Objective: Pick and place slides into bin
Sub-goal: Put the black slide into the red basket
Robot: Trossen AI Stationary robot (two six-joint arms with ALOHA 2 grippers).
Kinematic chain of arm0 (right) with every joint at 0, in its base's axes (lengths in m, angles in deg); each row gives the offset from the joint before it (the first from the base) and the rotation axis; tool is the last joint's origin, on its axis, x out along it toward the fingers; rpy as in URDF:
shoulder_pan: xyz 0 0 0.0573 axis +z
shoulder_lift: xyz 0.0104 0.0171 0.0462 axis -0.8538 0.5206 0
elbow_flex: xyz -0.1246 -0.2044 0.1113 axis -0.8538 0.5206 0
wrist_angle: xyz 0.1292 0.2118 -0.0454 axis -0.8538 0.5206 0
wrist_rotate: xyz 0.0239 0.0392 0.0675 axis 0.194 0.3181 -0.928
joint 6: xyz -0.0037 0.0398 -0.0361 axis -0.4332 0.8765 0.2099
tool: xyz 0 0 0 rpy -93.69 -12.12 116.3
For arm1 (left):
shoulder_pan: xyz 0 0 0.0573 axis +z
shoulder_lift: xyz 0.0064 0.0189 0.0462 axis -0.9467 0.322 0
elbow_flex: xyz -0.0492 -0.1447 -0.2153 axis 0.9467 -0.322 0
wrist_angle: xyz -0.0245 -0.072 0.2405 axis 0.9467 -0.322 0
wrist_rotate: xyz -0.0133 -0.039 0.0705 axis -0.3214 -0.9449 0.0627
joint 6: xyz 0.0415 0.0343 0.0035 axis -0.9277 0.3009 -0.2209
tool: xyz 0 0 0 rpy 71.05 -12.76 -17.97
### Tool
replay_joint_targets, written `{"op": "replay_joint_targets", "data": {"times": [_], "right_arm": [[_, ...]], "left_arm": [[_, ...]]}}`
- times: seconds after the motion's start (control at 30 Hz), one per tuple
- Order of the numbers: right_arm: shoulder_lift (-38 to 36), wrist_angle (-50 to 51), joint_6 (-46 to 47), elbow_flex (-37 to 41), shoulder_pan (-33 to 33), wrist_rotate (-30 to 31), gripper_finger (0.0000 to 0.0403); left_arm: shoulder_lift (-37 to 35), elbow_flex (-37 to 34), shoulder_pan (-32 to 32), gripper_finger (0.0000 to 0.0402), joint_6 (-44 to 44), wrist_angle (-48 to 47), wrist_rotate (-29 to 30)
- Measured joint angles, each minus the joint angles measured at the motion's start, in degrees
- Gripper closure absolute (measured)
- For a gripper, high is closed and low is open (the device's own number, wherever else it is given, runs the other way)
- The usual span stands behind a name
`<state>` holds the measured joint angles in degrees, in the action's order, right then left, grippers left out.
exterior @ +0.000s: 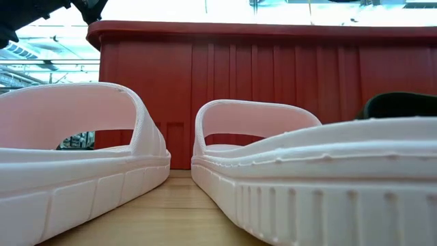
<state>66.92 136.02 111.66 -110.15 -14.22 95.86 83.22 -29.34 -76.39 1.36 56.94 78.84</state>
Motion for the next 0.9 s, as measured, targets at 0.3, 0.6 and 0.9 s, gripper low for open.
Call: {"op": "replay_joint_targets", "data": {"times": [0.3, 0.6, 0.9], "right_arm": [[-6.11, 0.01, -12.37, 0.01, -6.82, 8.3, 0.0399], [-9.37, -0.05, -25.85, 3.03, -20.67, 8.06, 0.0399], [-17.74, -14.11, -42.8, 14.48, -33.95, 4.12, 0.0399]], "left_arm": [[0.02, 0.0, -0.02, 0.0062, 0.07, -1.23, -0.02], [0.0, 0.0, -0.02, 0.0062, 1.07, -1.64, 0.42], [0.02, 0.0, -0.02, 0.0062, 1.91, -4.49, 1.4]]}}
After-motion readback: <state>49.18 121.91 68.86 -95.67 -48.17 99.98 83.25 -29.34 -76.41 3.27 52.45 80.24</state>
